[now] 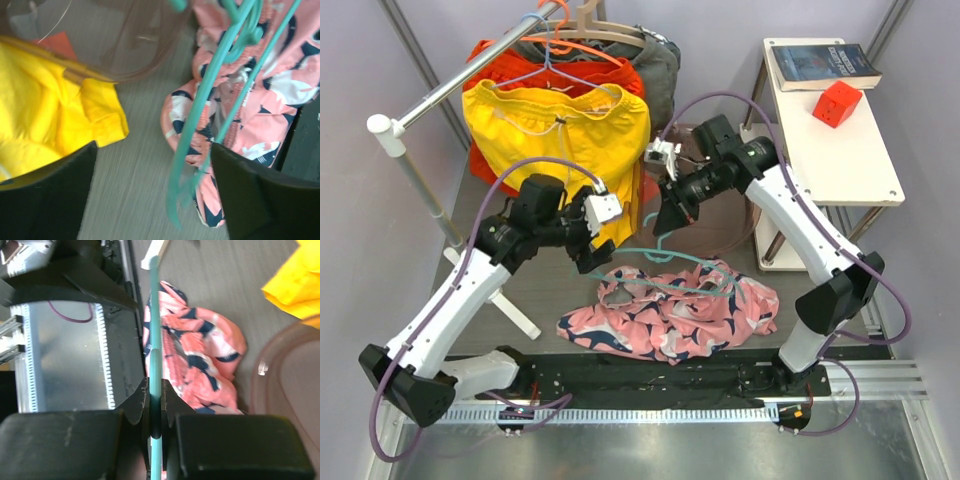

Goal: Place the shorts on the hanger

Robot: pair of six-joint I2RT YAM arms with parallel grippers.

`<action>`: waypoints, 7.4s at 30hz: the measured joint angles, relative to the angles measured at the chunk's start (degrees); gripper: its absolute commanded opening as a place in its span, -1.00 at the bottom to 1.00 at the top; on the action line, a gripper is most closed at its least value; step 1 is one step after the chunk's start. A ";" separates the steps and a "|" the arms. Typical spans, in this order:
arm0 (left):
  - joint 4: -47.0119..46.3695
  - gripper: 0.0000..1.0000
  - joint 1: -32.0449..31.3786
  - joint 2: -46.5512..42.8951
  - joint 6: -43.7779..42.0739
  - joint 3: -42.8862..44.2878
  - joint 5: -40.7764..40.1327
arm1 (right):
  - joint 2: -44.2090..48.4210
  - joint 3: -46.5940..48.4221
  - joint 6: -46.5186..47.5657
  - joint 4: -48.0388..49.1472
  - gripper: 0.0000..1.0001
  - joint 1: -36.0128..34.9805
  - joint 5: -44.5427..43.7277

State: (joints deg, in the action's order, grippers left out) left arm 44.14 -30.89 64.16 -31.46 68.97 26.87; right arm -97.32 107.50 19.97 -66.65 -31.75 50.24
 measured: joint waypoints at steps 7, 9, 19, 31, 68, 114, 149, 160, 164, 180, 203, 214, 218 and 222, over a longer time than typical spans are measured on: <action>9.75 0.79 3.56 4.59 7.10 11.21 -2.89 | 3.98 1.33 9.35 -6.03 -0.98 7.45 -2.27; 12.48 0.68 4.94 4.66 7.63 11.69 -1.31 | 5.62 3.08 14.08 -7.78 -0.98 7.37 -2.99; 14.62 0.62 4.17 7.21 10.73 1.60 -1.53 | 22.14 -1.53 29.68 -9.77 -0.98 2.89 -10.88; 4.52 0.56 -8.44 3.91 19.34 -11.63 -11.30 | 33.53 -15.04 34.34 -12.33 -0.98 -1.81 -17.57; -5.64 -0.62 -13.84 5.84 26.82 -15.43 -25.75 | 32.26 -19.06 25.49 -4.22 -0.98 -11.28 -27.06; 6.54 0.79 -1.77 0.83 25.77 -2.64 -4.98 | 27.78 -39.74 11.04 28.35 -0.98 -26.27 -42.66; -7.30 -0.99 9.51 6.29 -28.83 -22.91 16.09 | 24.61 -37.94 13.31 28.13 -0.98 -26.27 -42.42; -7.02 -0.51 7.54 4.55 -27.26 -22.29 15.96 | 23.52 -37.83 13.11 30.86 -0.98 -26.25 -41.51; -8.13 -0.18 7.34 4.55 -26.29 -22.32 15.63 | 23.52 -37.83 13.03 32.63 -0.98 -26.27 -40.68; -10.10 -1.00 7.28 4.52 -22.93 -22.47 15.50 | 23.56 -37.83 11.61 35.65 0.28 -25.83 -39.87; -7.48 -1.00 7.41 4.09 -7.17 -21.77 12.22 | 40.98 -66.99 0.59 40.52 0.28 -24.39 -60.08; -8.00 -1.00 7.41 0.79 -3.52 -22.43 12.09 | 34.84 -69.24 -3.37 51.52 0.18 -24.35 -69.70; -7.34 -1.00 7.41 -1.70 -2.23 -22.43 12.11 | 34.69 -71.21 -4.13 52.46 0.15 -22.43 -72.43; -6.08 -1.00 7.41 -4.09 -1.49 -22.43 12.17 | 34.71 -72.35 -5.03 52.19 0.28 -19.61 -73.22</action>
State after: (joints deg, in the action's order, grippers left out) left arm 38.06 -23.49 60.07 -32.95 46.54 39.05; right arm -62.61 35.16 14.94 -14.46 -51.35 -22.98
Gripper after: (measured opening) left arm 0.064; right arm 0.601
